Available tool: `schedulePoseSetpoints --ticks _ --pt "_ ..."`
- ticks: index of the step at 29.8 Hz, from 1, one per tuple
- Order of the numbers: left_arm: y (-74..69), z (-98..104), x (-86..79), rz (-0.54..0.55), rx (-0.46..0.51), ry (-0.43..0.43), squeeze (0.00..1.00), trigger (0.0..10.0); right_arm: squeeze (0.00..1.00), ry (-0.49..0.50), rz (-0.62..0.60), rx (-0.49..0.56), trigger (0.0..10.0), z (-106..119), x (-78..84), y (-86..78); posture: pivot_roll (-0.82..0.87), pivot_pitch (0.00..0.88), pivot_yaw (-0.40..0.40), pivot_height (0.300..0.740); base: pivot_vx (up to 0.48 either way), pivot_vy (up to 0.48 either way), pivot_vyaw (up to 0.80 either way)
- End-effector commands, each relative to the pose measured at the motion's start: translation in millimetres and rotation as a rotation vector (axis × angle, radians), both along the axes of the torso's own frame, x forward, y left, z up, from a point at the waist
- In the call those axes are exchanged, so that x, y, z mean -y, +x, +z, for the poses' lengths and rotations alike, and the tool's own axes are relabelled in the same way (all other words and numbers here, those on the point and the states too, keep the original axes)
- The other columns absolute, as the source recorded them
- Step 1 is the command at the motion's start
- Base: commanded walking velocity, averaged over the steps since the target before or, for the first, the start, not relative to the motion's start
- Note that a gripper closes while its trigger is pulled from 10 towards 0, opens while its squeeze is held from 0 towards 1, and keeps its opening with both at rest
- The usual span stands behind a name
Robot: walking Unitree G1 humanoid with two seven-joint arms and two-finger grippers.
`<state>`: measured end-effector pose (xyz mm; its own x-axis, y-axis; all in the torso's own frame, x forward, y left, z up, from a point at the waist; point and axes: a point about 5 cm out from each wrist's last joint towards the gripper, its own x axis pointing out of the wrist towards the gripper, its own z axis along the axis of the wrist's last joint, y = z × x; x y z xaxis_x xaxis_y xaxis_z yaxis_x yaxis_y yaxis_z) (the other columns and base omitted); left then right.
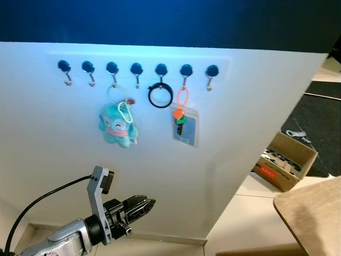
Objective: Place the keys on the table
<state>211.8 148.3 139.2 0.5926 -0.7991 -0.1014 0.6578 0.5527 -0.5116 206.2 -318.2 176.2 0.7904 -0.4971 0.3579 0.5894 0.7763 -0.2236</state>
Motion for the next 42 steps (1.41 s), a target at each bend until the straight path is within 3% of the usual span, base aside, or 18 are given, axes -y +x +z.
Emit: schedulePoseSetpoints --ticks 1,2,3,5,6,8,9,11,13,15,17,21,27,29,31,37,40,42 --pt "0.0 1.4 1.4 0.022 0.009 -0.022 0.0 10.0 0.0 0.098 0.281 -0.056 10.0 -18.5 -57.4 7.7 0.04 0.18 -0.002 0.74 0.0 0.0 0.0" --pt "0.0 1.4 1.4 0.022 0.009 -0.022 0.0 10.0 0.0 0.098 0.281 -0.056 10.0 -18.5 -57.4 7.7 0.04 0.18 -0.002 0.74 0.0 0.0 0.0" --pt "1.0 4.4 1.3 0.033 0.021 -0.033 0.0 10.0 0.0 0.142 0.386 -0.065 10.0 -24.1 -83.9 6.6 0.04 0.18 -0.004 0.74 0.0 0.0 0.0" --pt "1.0 4.4 1.3 0.033 0.021 -0.033 0.0 10.0 0.0 0.142 0.386 -0.065 10.0 -24.1 -83.9 6.6 0.04 0.18 -0.004 0.74 0.0 0.0 0.0" --pt "2.3 9.2 1.5 0.045 0.042 -0.041 0.0 10.0 0.0 0.185 0.455 -0.084 10.0 -31.9 -104.9 1.4 0.05 0.18 -0.004 0.74 0.0 0.0 0.0" --pt "2.3 9.2 1.5 0.045 0.042 -0.041 0.0 10.0 0.0 0.185 0.455 -0.084 10.0 -31.9 -104.9 1.4 0.05 0.18 -0.004 0.74 0.0 0.0 0.0" --pt "8.6 24.7 1.7 0.096 0.128 -0.018 0.0 10.0 0.0 0.216 0.564 -0.13 10.0 -40.3 -130.6 -8.7 0.05 0.182 -0.004 0.74 0.0 0.0 0.0" --pt "13.8 58.1 -0.5 0.179 0.292 0.015 0.0 10.0 0.0 0.264 0.717 -0.195 10.0 -50.0 -156.5 -26.0 0.05 0.182 -0.001 0.74 0.0 0.0 0.0" --pt "12.1 70.0 -3.2 0.208 0.357 0.05 0.0 10.0 0.0 0.275 0.79 -0.225 10.0 -52.3 -161.1 -31.0 0.05 0.182 -0.001 0.74 0.0 0.0 0.0" --pt "12.1 70.0 -3.2 0.208 0.357 0.05 0.0 10.0 0.0 0.275 0.79 -0.225 10.0 -52.3 -161.1 -31.0 0.05 0.182 -0.001 0.74 0.0 0.0 0.0" --pt "7.6 84.8 -10.5 0.315 0.454 0.152 0.0 10.0 0.0 0.263 0.901 -0.255 10.0 -49.7 -163.7 -31.5 0.06 0.182 -0.001 0.74 0.0 0.0 0.0" --pt "1.4 99.6 -13.3 0.423 0.545 0.217 0.0 10.0 0.0 0.238 0.952 -0.242 10.0 -41.9 -164.4 -23.7 0.09 0.183 -0.017 0.74 0.0 0.0 0.0" --pt "-1.8 107.9 -11.4 0.447 0.597 0.241 0.0 10.0 0.0 0.229 0.974 -0.227 10.0 -37.7 -165.6 -17.4 0.11 0.181 -0.024 0.74 0.0 0.0 0.0" --pt "-2.6 112.3 -12.2 0.466 0.645 0.298 0.0 10.0 0.0 0.222 0.995 -0.22 10.0 -35.2 -168.4 -12.9 0.11 0.18 -0.026 0.74 0.0 0.0 0.0" --pt "0.2 124.7 -19.7 0.587 0.746 0.411 0.0 10.0 0.0 0.209 1.025 -0.205 10.0 -30.9 -171.7 -4.4 0.13 0.18 -0.035 0.74 0.0 0.0 0.0" --pt "9.7 142.4 -15.0 0.674 0.858 0.47 0.0 10.0 0.0 0.209 1.081 -0.194 10.0 -26.5 -178.5 -0.2 0.14 0.181 -0.036 0.74 0.0 0.0 0.0" --pt "22.1 143.4 -8.3 0.701 0.9 0.553 0.0 10.0 0.0 0.214 1.106 -0.194 10.0 -25.8 -183.0 2.0 0.14 0.176 -0.035 0.74 0.0 0.0 0.0" --pt "27.1 147.8 -4.0 0.703 0.91 0.533 0.0 10.0 0.0 0.215 1.113 -0.198 10.0 -26.9 -184.7 2.6 0.14 0.174 -0.036 0.74 0.0 0.0 0.0"
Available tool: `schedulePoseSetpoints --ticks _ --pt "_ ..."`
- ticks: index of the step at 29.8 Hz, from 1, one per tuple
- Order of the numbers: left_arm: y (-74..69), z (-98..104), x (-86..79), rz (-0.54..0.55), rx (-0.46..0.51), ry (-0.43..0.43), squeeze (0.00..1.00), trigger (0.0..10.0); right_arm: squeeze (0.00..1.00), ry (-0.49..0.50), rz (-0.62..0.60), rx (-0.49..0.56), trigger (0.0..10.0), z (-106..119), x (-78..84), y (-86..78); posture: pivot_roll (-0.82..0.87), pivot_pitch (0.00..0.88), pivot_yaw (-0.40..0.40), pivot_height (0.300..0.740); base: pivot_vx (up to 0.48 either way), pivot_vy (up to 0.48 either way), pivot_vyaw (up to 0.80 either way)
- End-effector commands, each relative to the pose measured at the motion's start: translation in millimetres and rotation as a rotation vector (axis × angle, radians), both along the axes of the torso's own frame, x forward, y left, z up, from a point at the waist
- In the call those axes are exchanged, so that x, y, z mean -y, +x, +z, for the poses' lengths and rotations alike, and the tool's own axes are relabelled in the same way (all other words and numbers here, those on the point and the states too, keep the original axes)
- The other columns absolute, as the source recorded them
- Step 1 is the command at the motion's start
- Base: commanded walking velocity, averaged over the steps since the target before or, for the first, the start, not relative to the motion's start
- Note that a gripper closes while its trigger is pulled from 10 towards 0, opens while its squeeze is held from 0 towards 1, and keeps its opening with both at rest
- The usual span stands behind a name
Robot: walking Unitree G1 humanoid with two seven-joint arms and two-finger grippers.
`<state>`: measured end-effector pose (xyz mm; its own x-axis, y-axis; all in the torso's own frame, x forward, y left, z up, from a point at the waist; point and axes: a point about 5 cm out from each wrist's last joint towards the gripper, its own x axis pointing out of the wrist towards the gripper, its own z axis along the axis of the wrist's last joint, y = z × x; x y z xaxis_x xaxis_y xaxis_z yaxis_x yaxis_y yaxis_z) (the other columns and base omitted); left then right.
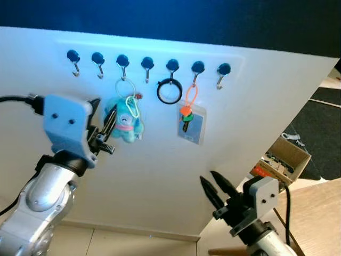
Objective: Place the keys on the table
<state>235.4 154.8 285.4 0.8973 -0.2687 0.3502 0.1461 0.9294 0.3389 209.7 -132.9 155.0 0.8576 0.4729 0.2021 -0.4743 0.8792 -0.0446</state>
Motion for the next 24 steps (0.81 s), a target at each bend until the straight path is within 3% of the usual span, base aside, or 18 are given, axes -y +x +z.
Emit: schedulePoseSetpoints --ticks 1,6,14,18,19,20,21,22,23,24 --pt "3.6 1.5 2.5 0.008 0.011 0.023 0.0 10.0 0.0 -0.007 0.002 -0.032 10.0 -5.8 0.5 -0.9 0.14 0.174 -0.036 0.74 0.0 0.0 0.0" --pt "16.0 18.9 12.3 -0.034 0.055 -0.045 0.0 10.0 0.0 -0.006 0.009 -0.041 10.0 -8.3 -1.7 0.1 0.14 0.172 -0.033 0.74 0.0 0.0 0.0" --pt "20.8 25.1 10.4 -0.015 0.072 -0.069 0.0 10.0 0.0 0.002 0.014 -0.048 10.0 -9.5 -4.2 0.4 0.14 0.167 -0.025 0.74 0.0 0.0 0.0" --pt "20.8 24.3 12.5 -0.028 0.063 -0.065 0.0 9.5 0.0 0.006 0.015 -0.049 10.0 -10.2 -4.8 0.3 0.14 0.164 -0.022 0.74 0.0 0.0 0.0" --pt "21.0 22.7 13.0 -0.029 0.055 -0.061 0.0 4.6 0.0 0.008 0.015 -0.05 10.0 -10.4 -4.9 0.6 0.14 0.164 -0.022 0.74 0.0 0.0 0.0" --pt "21.0 22.7 13.0 -0.029 0.055 -0.061 0.0 4.6 0.0 0.008 0.015 -0.05 10.0 -10.4 -4.9 0.6 0.14 0.164 -0.022 0.74 0.0 0.0 0.0" --pt "20.9 20.9 12.8 -0.027 0.048 -0.058 0.0 2.4 0.0 0.009 0.015 -0.05 10.0 -10.7 -4.9 0.9 0.15 0.163 -0.023 0.74 0.0 0.0 0.0" --pt "20.9 20.9 12.8 -0.027 0.048 -0.058 0.0 2.4 0.0 0.009 0.015 -0.05 10.0 -10.7 -4.9 0.9 0.15 0.163 -0.023 0.74 0.0 0.0 0.0" --pt "20.8 19.5 12.0 -0.022 0.043 -0.056 0.0 0.0 0.0 0.01 0.017 -0.051 10.0 -10.7 -5.0 1.4 0.15 0.163 -0.025 0.74 0.0 0.0 0.0" --pt "20.8 19.5 12.0 -0.022 0.043 -0.056 0.0 0.0 0.0 0.01 0.017 -0.051 10.0 -10.7 -5.0 1.4 0.15 0.163 -0.025 0.74 0.0 0.0 0.0"
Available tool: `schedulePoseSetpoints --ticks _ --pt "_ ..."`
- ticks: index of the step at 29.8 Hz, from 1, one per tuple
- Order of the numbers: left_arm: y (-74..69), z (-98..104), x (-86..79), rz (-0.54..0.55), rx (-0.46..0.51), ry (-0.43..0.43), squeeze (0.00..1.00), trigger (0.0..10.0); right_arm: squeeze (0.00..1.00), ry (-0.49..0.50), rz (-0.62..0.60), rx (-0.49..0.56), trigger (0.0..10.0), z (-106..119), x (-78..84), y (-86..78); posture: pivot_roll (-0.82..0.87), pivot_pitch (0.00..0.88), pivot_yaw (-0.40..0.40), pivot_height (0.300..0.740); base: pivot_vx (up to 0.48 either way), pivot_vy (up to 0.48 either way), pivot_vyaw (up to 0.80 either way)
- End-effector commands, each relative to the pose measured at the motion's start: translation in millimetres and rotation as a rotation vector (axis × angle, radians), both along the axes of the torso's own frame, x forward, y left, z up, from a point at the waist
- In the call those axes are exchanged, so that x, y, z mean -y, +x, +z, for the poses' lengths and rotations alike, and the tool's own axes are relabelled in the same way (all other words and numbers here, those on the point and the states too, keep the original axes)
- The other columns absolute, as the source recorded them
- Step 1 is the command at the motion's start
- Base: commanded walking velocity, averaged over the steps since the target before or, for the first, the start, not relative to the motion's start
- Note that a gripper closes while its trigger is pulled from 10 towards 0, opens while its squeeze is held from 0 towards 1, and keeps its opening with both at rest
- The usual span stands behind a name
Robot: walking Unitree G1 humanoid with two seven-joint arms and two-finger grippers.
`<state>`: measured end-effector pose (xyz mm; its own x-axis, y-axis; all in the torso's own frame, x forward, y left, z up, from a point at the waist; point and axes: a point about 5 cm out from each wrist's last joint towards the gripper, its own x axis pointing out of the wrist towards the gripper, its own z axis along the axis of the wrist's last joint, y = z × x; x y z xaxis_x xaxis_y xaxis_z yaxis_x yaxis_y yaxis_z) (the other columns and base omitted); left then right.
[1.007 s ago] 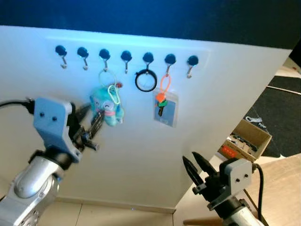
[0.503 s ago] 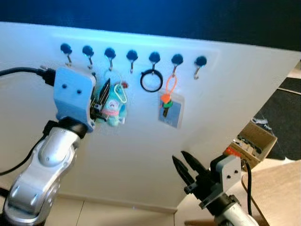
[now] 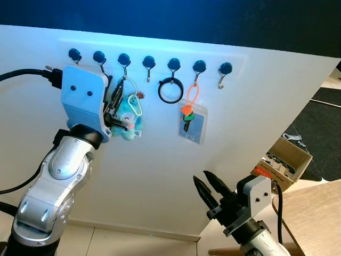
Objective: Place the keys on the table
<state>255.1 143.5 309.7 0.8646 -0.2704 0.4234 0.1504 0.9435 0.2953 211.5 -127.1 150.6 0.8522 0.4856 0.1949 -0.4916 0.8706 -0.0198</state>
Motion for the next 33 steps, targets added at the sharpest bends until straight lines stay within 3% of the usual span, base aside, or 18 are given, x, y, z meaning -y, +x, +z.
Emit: schedulePoseSetpoints --ticks 1,9,10,18,23,28,33 --pt "0.9 -5.7 0.2 0.009 -0.026 0.003 0.0 0.0 0.0 -0.008 -0.001 -0.033 10.0 -6.4 0.8 -0.1 0.15 0.162 -0.028 0.74 0.0 0.0 0.0" --pt "0.2 -8.8 -0.1 0.019 -0.034 0.004 0.0 0.0 0.0 -0.007 0.008 -0.033 10.0 -6.2 -0.5 1.6 0.15 0.16 -0.031 0.74 0.0 0.0 0.0" --pt "0.0 -7.9 -1.0 0.034 -0.02 0.013 0.0 10.0 0.0 -0.007 0.01 -0.032 10.0 -6.3 -0.5 1.8 0.15 0.158 -0.033 0.74 0.0 0.0 0.0" --pt "0.6 7.1 -9.0 0.108 0.092 0.118 0.0 10.0 0.0 -0.003 0.014 -0.03 10.0 -6.1 -1.7 2.9 0.15 0.158 -0.031 0.74 0.0 0.0 0.0" --pt "0.4 9.6 -11.2 0.102 0.097 0.152 0.0 10.0 0.0 -0.002 0.015 -0.03 10.0 -6.0 -2.0 3.1 0.15 0.159 -0.03 0.74 0.0 0.0 0.0" --pt "-3.6 13.7 -4.7 0.032 0.118 0.247 0.0 10.0 0.0 0.002 0.01 -0.031 10.0 -6.1 -2.4 2.3 0.15 0.162 -0.023 0.74 0.0 0.0 0.0" --pt "-9.1 16.6 -3.2 0.01 0.147 0.266 0.0 10.0 0.0 0.003 0.006 -0.032 10.0 -6.4 -1.6 1.7 0.15 0.164 -0.022 0.74 0.0 0.0 0.0"
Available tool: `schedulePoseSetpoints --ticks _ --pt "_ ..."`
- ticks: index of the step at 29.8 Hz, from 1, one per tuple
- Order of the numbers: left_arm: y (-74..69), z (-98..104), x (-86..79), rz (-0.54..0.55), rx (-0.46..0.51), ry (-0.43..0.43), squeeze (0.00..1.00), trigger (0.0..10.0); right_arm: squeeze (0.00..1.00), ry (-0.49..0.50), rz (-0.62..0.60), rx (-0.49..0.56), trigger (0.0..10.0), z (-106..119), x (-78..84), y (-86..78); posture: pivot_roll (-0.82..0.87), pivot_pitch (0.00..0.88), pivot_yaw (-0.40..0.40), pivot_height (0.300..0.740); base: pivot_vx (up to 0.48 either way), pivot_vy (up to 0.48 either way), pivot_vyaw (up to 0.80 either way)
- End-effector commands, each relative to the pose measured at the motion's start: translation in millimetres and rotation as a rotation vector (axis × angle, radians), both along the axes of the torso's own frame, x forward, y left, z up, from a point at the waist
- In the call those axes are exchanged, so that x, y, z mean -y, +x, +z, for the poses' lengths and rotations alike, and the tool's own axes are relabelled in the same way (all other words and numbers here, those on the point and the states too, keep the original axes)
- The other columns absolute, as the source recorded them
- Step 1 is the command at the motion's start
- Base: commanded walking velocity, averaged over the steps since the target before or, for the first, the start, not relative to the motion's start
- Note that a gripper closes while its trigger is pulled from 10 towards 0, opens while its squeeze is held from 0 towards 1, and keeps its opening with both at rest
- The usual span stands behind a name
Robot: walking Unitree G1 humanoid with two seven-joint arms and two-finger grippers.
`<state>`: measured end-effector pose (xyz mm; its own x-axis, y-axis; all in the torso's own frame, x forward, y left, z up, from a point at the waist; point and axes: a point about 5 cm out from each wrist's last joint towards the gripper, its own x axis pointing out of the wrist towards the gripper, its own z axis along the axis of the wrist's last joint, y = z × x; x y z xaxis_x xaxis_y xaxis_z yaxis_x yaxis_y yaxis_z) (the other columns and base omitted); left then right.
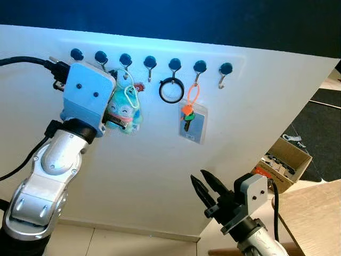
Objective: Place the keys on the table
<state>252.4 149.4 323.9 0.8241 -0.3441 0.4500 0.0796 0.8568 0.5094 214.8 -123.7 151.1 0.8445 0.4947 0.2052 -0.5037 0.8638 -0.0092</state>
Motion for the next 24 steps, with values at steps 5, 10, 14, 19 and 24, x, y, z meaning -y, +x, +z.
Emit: schedulePoseSetpoints --ticks 5,10,14,19,24 --pt "-11.8 9.6 7.0 -0.05 0.069 0.042 0.0 10.0 0.0 -0.014 -0.007 -0.039 10.0 -7.6 1.7 -2.2 0.15 0.165 -0.026 0.74 0.0 0.0 0.0" --pt "-19.5 3.9 16.1 -0.094 0.056 0.051 0.0 10.0 0.0 -0.016 -0.002 -0.04 10.0 -7.8 1.8 -0.2 0.16 0.167 -0.032 0.74 0.0 0.0 0.0" --pt "-19.8 3.2 16.3 -0.097 0.054 0.052 0.0 10.0 0.0 -0.016 -0.001 -0.04 10.0 -7.8 1.7 -0.1 0.16 0.167 -0.032 0.74 0.0 0.0 0.0" --pt "-20.9 -34.4 14.0 -0.119 -0.117 0.06 0.0 10.0 0.0 -0.007 0.016 -0.025 10.0 -1.5 -0.4 1.7 0.16 0.171 -0.033 0.74 0.0 0.0 0.0" --pt "-17.1 -64.6 12.1 -0.11 -0.234 0.035 0.0 10.0 0.0 0.015 0.093 0.081 10.0 31.0 -11.5 8.0 0.15 0.166 -0.033 0.74 0.0 0.0 0.0"
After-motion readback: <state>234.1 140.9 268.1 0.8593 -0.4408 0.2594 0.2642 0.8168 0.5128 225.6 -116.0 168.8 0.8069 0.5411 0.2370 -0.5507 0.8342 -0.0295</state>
